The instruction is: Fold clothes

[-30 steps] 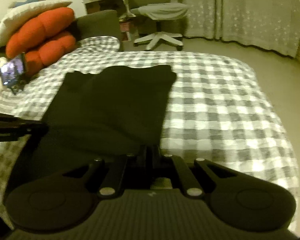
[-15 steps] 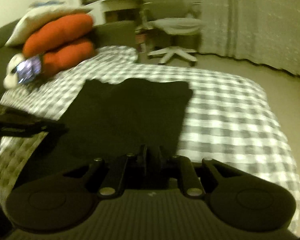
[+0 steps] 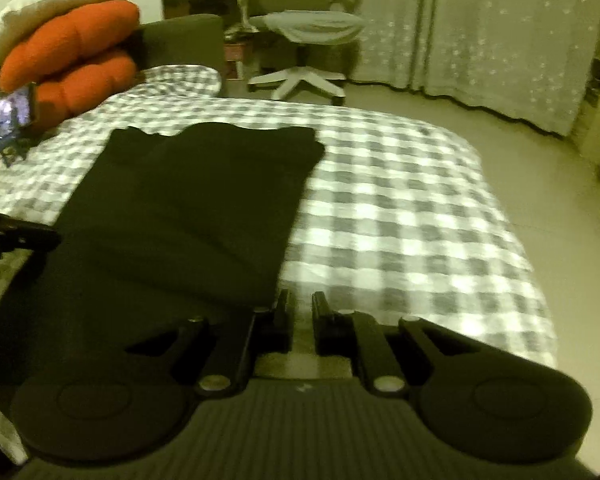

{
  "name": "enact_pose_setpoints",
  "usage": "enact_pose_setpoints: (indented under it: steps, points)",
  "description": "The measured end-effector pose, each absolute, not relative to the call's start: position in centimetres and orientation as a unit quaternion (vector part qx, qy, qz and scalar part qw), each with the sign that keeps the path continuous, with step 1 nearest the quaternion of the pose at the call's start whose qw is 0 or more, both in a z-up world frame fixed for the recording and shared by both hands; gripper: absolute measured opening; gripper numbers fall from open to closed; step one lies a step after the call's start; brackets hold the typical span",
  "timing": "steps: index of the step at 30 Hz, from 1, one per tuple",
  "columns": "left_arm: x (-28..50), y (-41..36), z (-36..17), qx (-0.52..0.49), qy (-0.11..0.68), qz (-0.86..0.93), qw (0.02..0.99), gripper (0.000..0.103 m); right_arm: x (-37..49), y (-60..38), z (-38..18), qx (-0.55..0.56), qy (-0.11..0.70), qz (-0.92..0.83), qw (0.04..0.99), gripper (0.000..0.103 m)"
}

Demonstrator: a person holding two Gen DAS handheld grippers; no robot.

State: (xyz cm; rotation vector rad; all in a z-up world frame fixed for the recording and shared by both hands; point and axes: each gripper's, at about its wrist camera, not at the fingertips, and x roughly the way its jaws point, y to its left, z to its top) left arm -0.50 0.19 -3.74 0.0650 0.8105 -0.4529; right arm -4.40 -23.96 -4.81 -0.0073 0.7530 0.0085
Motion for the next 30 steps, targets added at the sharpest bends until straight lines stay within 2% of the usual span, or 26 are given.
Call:
enact_pose_setpoints:
  steps: [2,5,8,17,20,26,30]
  points:
    - [-0.8,0.3,-3.6,0.029,0.388,-0.217,0.895,0.013,-5.7,-23.5,-4.3,-0.019,0.351,0.023,0.936,0.013]
    - [-1.2,0.4,-3.4,0.029,0.388,-0.208,0.898,0.013,-7.7,-22.9,-3.5,-0.043,0.324,0.052,0.943,0.022]
    - [-1.8,0.3,-3.2,0.034,0.381,-0.208,0.900,0.013,-9.9,-21.9,-2.9,-0.077,0.298,0.087,0.947,0.035]
    - [-2.1,-0.2,-3.9,0.057,0.389,-0.202,0.897,0.013,-16.2,-17.7,-3.5,-0.242,0.230,0.228,0.915,0.041]
    - [-2.2,-0.2,-4.0,0.056,0.389,-0.203,0.897,0.013,-17.9,-16.3,-4.3,-0.293,0.211,0.274,0.891,0.049]
    - [-2.3,-0.1,-4.0,0.054,0.392,-0.204,0.895,0.013,-18.2,-15.0,-5.5,-0.342,0.217,0.277,0.871,0.049]
    - [-2.2,0.0,-3.9,0.052,0.393,-0.206,0.895,0.013,-18.0,-14.6,-7.2,-0.390,0.225,0.260,0.854,0.043]
